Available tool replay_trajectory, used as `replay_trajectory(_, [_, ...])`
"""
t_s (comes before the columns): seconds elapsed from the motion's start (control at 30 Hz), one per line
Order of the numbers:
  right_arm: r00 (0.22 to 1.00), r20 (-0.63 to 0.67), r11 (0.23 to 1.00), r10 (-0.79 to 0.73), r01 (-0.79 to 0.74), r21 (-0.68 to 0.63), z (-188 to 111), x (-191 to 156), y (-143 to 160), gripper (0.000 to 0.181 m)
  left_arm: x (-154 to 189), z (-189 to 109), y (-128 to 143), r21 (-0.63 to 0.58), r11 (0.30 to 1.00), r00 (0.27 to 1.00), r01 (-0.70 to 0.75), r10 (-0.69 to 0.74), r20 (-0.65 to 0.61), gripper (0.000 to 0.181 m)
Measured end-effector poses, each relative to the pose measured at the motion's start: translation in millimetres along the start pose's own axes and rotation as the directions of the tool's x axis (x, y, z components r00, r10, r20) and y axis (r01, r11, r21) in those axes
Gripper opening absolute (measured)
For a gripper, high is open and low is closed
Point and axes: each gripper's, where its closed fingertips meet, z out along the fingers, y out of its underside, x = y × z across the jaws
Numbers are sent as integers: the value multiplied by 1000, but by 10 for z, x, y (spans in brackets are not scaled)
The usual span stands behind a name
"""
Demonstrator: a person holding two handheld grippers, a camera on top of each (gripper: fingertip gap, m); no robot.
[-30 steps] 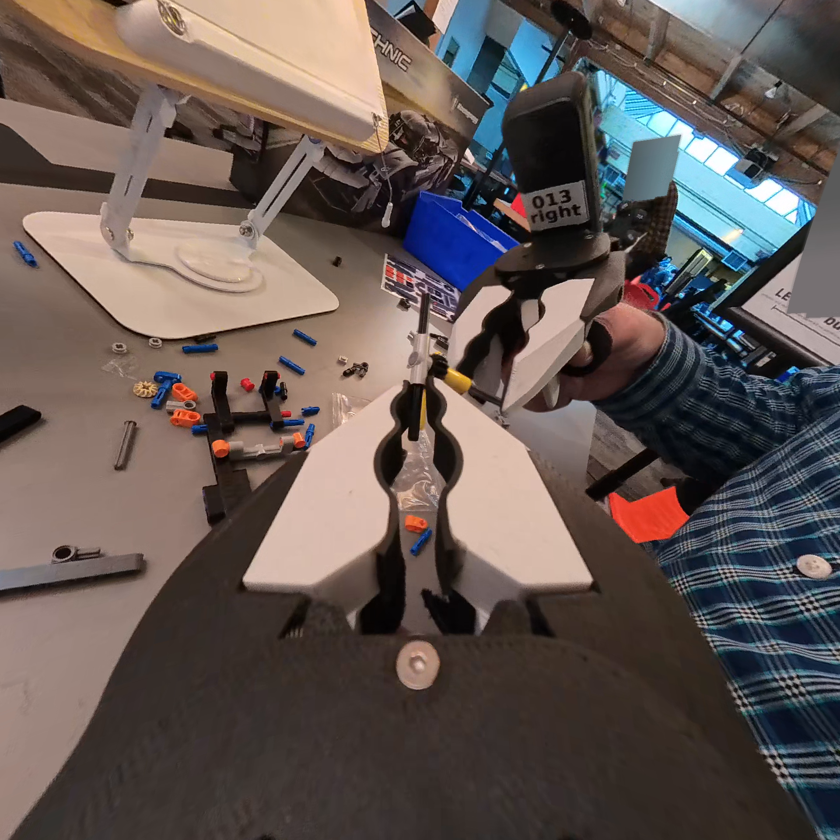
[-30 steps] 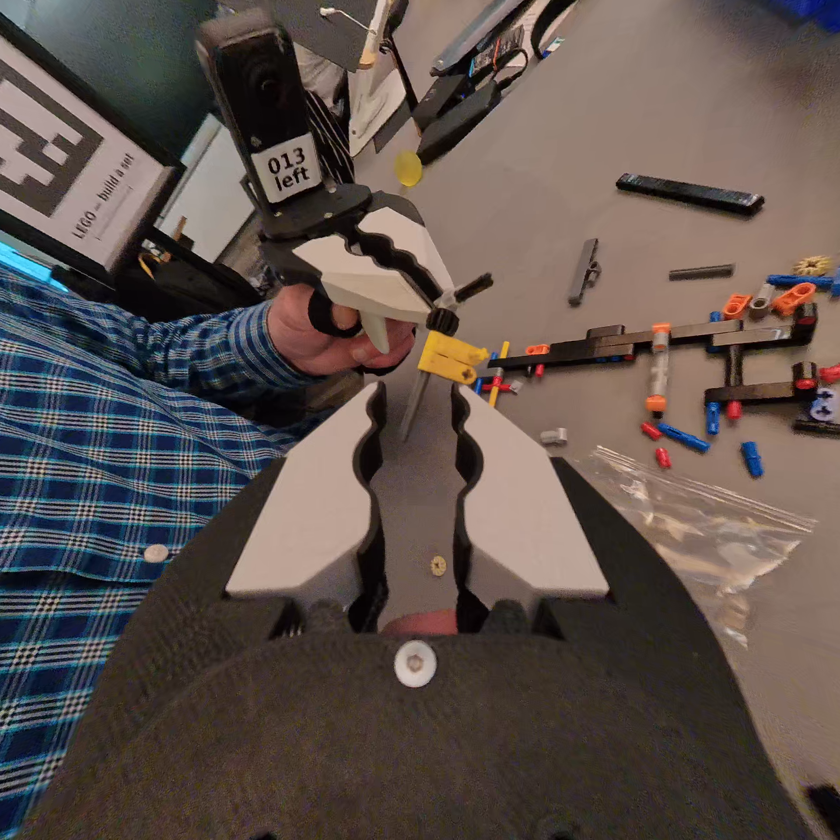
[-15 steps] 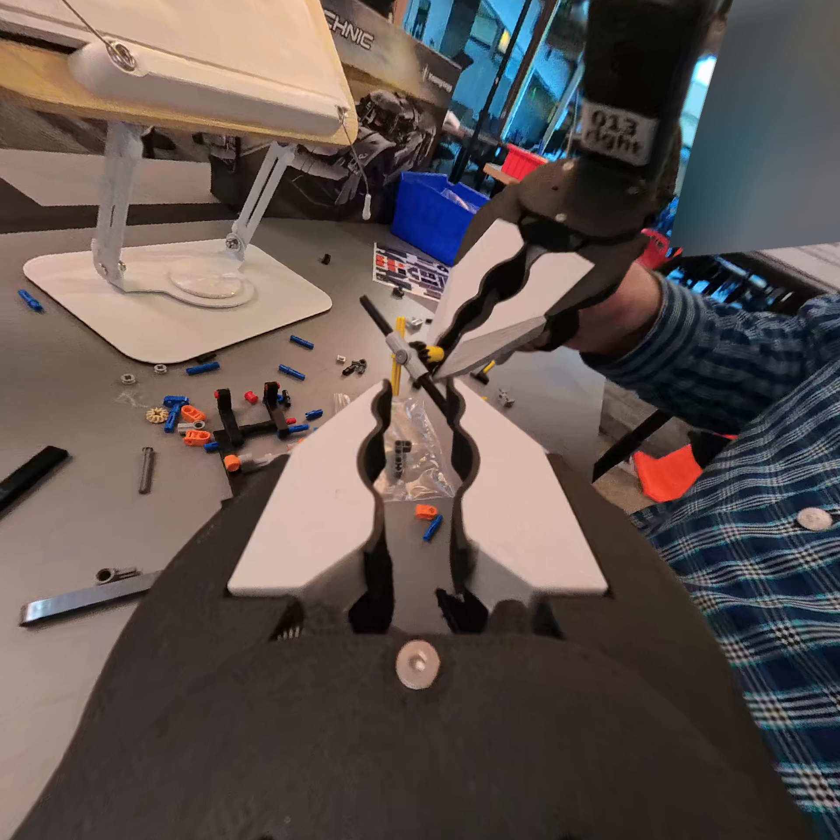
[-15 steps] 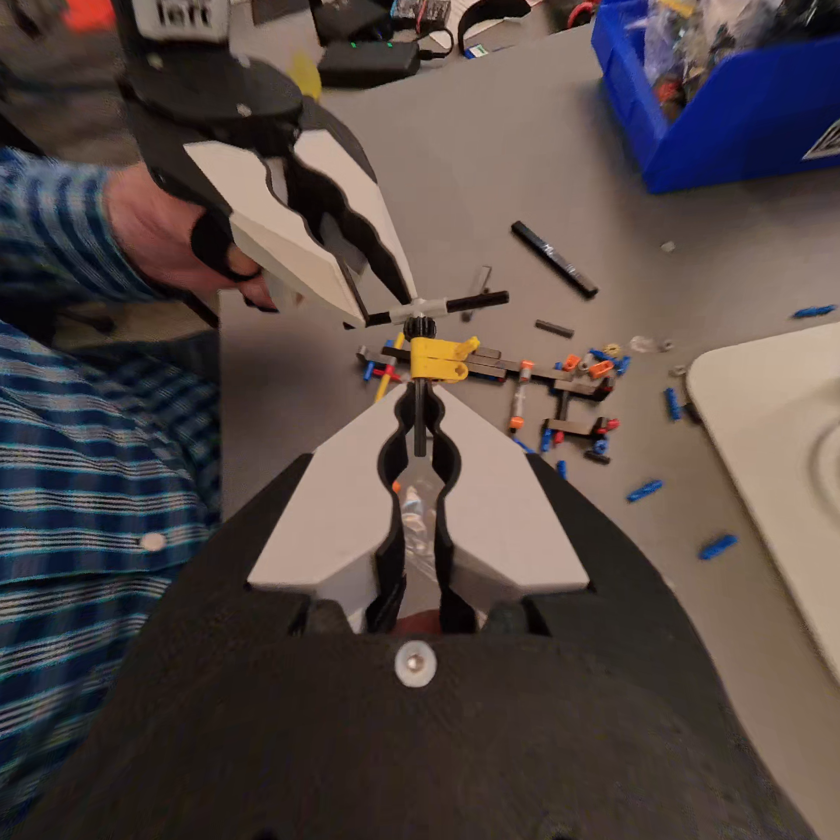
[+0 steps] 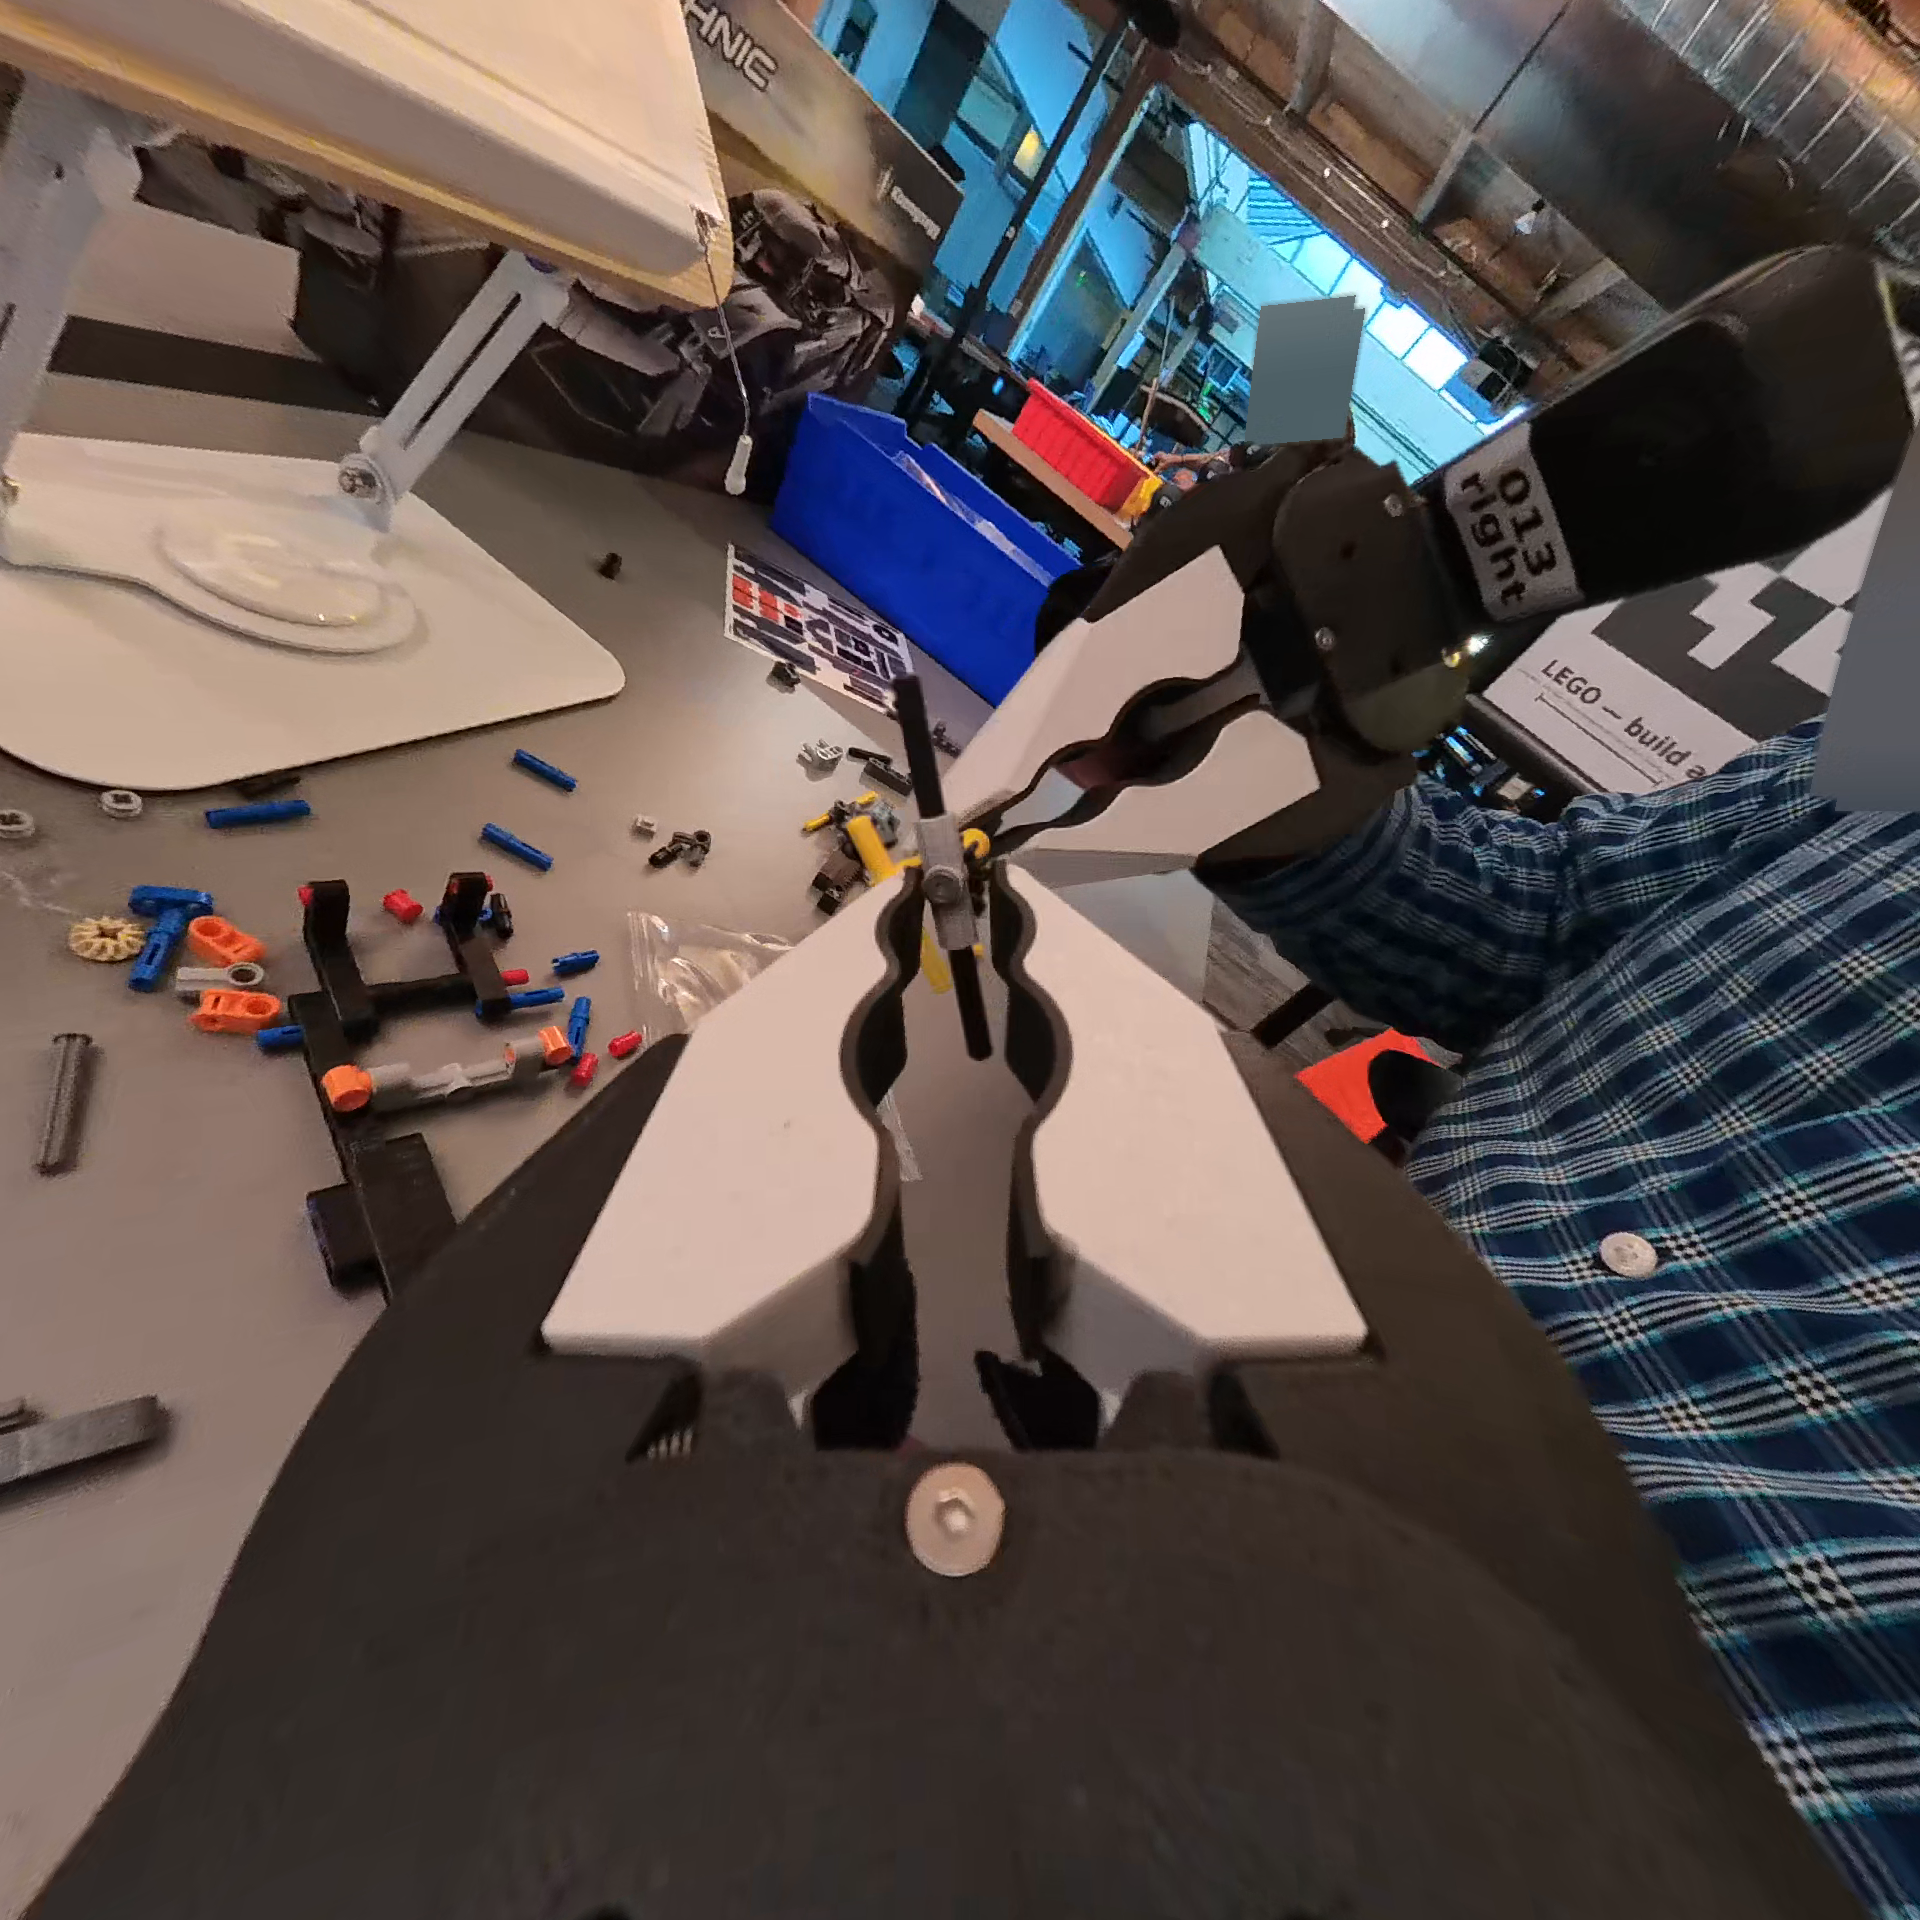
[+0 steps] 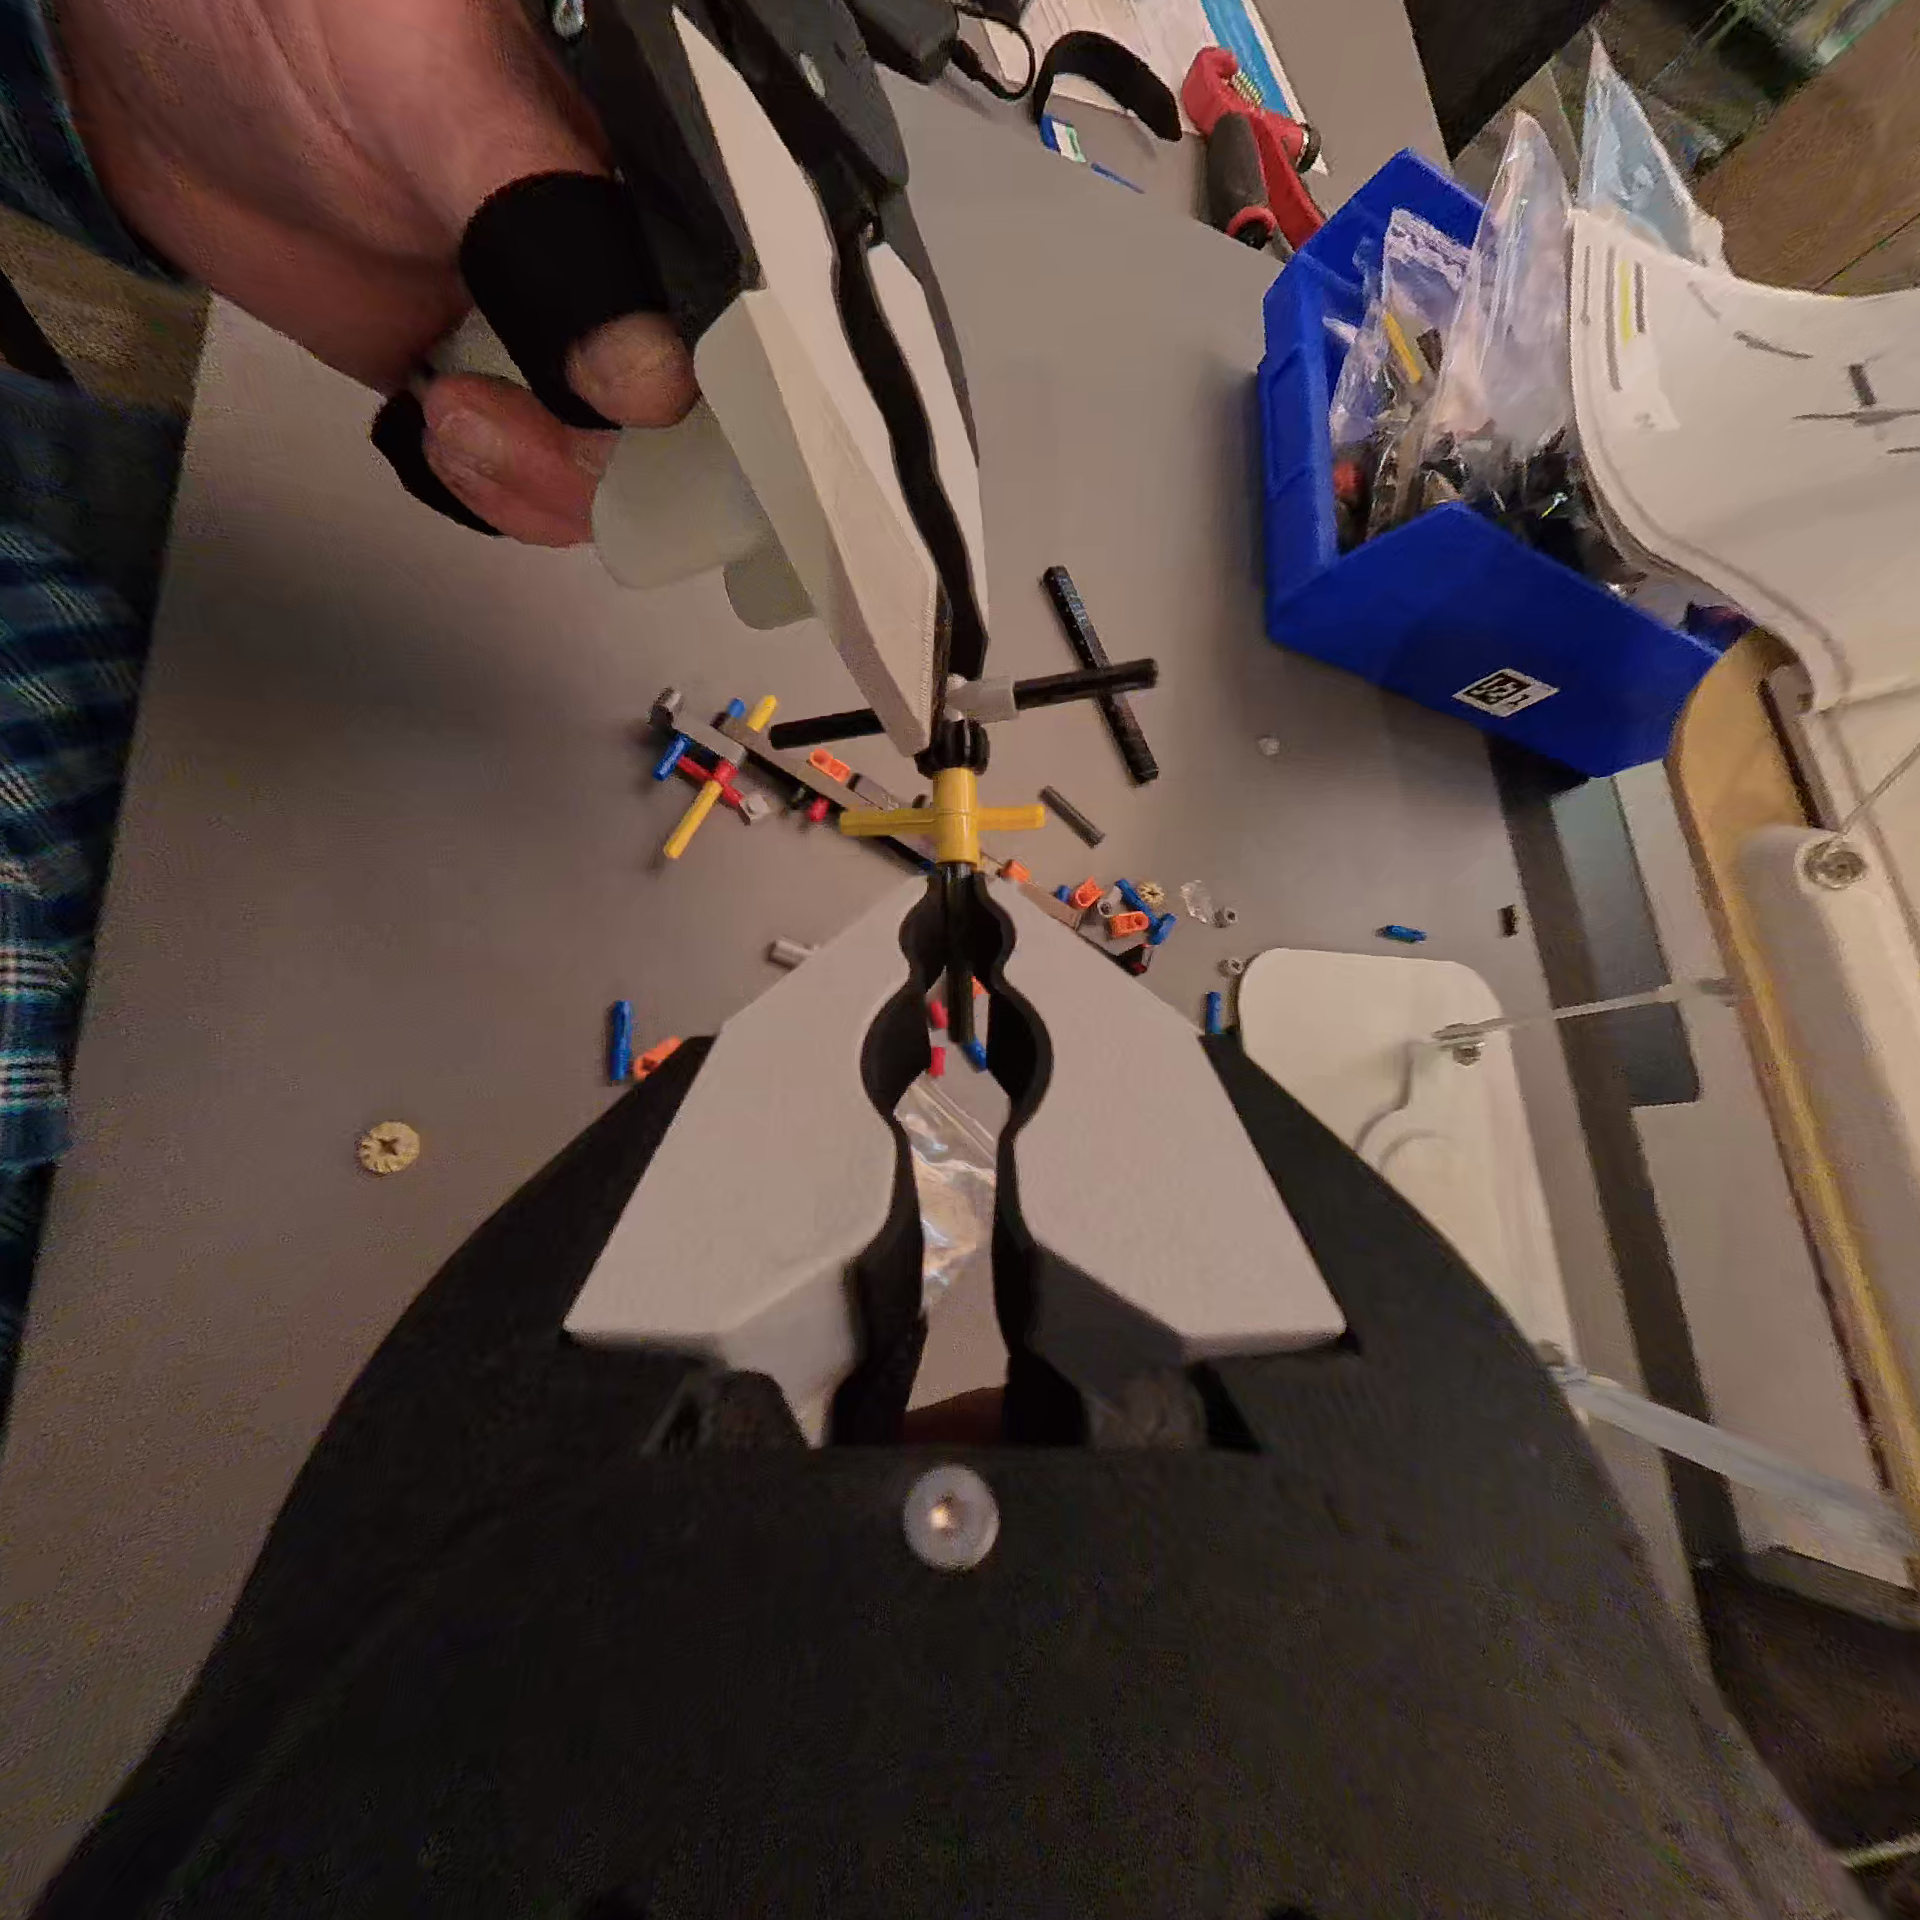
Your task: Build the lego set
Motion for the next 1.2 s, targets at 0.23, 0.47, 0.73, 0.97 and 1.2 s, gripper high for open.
replay_trajectory(0.23, [997,36,998,62,-63,32,0,31,-39,9,3,-57,-53,116,989,996,89,-87,-20,9])
replay_trajectory(0.47, [971,94,961,221,-233,148,-118,111,-124,22,-65,-162,-126,211,965,988,156,-155,-20,9])
replay_trajectory(0.73, [858,211,839,468,-506,200,-88,110,-7,37,-105,-235,-183,285,933,975,221,-218,-44,9])
replay_trajectory(0.97, [771,339,773,539,-613,165,95,-69,-54,48,-99,-247,-211,314,913,966,259,-245,-82,8])
replay_trajectory(1.2, [697,440,716,566,-680,155,227,-160,-166,57,-153,-287,-200,332,902,961,275,-264,-77,8])
